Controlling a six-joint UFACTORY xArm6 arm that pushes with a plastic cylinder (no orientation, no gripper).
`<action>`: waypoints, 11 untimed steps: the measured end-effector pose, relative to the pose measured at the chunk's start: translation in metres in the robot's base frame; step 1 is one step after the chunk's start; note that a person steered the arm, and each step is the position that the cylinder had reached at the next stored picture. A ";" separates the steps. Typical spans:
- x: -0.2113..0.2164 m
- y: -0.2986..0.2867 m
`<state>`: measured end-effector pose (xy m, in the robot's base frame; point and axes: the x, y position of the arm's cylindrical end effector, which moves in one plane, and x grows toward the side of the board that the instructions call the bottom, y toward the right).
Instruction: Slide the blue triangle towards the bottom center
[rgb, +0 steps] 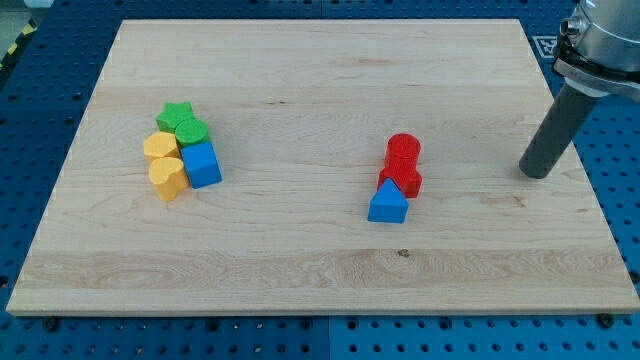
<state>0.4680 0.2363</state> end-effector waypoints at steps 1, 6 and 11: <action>0.000 0.000; 0.044 -0.136; 0.054 -0.195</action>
